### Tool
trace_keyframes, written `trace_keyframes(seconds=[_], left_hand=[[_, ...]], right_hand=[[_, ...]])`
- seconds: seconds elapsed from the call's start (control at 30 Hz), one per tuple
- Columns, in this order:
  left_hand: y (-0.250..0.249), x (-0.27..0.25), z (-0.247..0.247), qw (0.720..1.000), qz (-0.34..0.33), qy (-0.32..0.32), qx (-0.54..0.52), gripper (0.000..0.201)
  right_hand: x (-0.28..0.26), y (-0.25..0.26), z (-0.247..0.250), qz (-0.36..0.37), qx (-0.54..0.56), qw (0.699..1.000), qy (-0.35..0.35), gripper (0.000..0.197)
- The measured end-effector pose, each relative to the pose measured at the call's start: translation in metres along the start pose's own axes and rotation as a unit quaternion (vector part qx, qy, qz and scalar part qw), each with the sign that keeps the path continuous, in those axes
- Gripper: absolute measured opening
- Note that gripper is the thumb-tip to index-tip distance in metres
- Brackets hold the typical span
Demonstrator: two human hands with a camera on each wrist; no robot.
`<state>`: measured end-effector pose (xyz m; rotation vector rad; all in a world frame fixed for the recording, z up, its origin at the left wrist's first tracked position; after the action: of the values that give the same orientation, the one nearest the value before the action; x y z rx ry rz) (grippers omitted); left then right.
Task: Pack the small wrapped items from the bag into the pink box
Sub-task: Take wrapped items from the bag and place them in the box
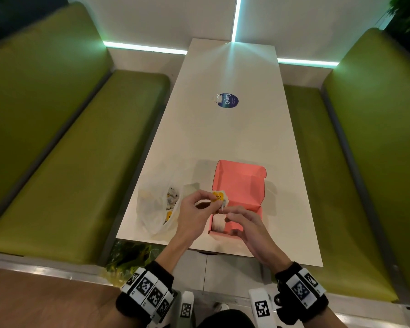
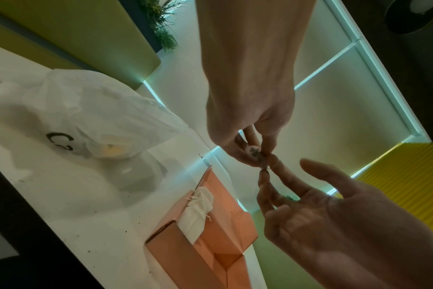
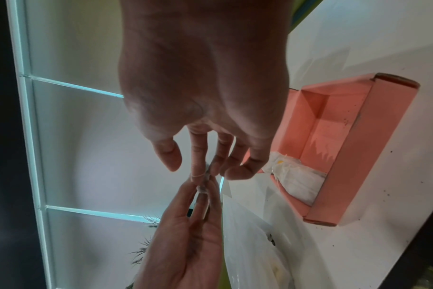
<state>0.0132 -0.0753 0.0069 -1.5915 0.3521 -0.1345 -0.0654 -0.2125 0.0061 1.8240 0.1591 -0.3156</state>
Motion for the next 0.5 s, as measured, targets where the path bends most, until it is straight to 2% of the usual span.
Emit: trace_keyframes(seconds=[0.1, 0.2, 0.3, 0.43, 0.5], left_hand=[[0.001, -0.001, -0.001, 0.999, -0.015, -0.027, 0.01, 0.008], [0.0, -0.004, -0.003, 0.999, -0.026, -0.034, 0.019, 0.006], [0.0, -0.005, -0.005, 0.998, -0.037, -0.036, 0.02, 0.009], [-0.003, -0.006, -0.009, 0.998, -0.041, -0.038, 0.019, 0.012], [-0.004, -0.006, -0.008, 0.998, -0.05, -0.043, 0.023, 0.012]], right_hand=[[0.001, 0.003, -0.001, 0.04, -0.078, 0.996, -0.012, 0.031], [0.0, 0.004, -0.001, 0.081, -0.177, 0.98, -0.032, 0.023], [-0.005, 0.004, -0.006, 0.107, -0.25, 0.962, -0.038, 0.033], [-0.01, 0.003, -0.013, 0.115, -0.256, 0.959, -0.027, 0.044], [-0.012, 0.001, -0.015, 0.119, -0.265, 0.957, 0.004, 0.047]])
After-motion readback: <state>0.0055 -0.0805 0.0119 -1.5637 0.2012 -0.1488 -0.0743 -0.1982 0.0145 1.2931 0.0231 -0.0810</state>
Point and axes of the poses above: each hand's wrist, its own x-axis towards the middle knuckle, its own z-axis out of the back of the hand, y = z × x, the point moved 6 cm from there along x, towards the middle knuckle, and after that the axes turned 4 degrees about y, right-handed, at the moved point
